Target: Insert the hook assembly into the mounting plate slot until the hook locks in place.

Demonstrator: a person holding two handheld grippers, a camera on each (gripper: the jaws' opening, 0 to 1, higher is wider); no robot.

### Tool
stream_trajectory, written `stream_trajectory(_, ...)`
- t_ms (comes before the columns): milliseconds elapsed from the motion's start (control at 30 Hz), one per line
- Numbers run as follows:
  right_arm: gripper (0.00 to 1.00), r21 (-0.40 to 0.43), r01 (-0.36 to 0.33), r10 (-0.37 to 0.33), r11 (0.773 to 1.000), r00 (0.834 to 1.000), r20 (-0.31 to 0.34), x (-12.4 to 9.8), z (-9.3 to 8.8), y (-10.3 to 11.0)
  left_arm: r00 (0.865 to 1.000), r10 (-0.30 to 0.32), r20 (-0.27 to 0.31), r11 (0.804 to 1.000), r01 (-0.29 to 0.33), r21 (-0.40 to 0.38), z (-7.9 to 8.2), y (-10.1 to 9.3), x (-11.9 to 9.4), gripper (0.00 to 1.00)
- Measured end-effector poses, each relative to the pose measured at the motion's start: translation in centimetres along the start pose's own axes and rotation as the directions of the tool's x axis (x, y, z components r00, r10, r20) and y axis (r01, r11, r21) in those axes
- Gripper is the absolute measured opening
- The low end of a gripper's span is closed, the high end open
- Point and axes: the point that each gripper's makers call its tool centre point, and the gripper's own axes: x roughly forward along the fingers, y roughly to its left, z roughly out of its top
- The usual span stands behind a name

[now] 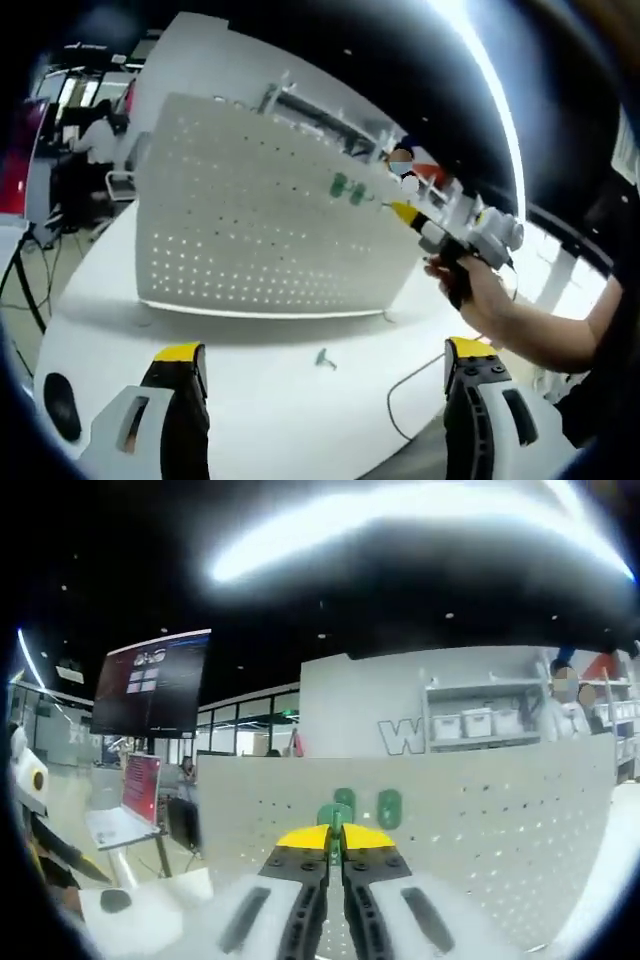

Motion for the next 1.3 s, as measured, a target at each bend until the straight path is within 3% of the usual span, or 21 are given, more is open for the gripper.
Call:
stream_trajectory(233,0.00,-0.039,0.086,-0.084,0.996,0.995,0.058,1.6,1.5,-3.2,0.998,0.049,-0.037,0.994,-0.045,0.097,-0.4,1.2,-0.3,1.00)
stream_trajectory(300,0.00,-0.040,0.101,-0.099,0.994,0.993,0.065,2.2,1.6,-4.1,0.996,0.080,-0.027,0.984,-0.074,0.159,0.0,1.5,-0.3,1.00)
stream_trajectory(400,0.00,-0.049,0.139,-0.136,0.989,0.988,0.073,2.8,1.6,-5.3,0.996,0.086,-0.015,0.980,-0.082,0.182,0.5,1.3,-0.1,1.00)
stream_trajectory(733,0.00,0.009,0.230,-0.230,0.973,0.971,0.072,4.0,0.2,-8.2,0.994,0.110,0.004,0.980,-0.110,0.165,1.1,2.4,-0.4,0.99)
stream_trajectory(900,0.00,0.011,0.242,-0.242,0.970,0.968,0.071,4.3,-0.1,-8.3,0.993,0.116,0.021,0.988,-0.117,0.103,1.1,3.0,-0.5,0.98)
stream_trajectory(1067,0.00,-0.002,0.263,-0.263,0.965,0.963,0.058,4.4,-1.2,-8.5,0.992,0.127,0.012,0.987,-0.128,0.101,0.8,3.4,-0.6,0.97)
stream_trajectory(1300,0.00,0.009,0.272,-0.272,0.962,0.960,0.071,4.7,-1.2,-8.4,0.992,0.125,0.015,0.988,-0.126,0.089,0.8,3.4,-0.6,0.96)
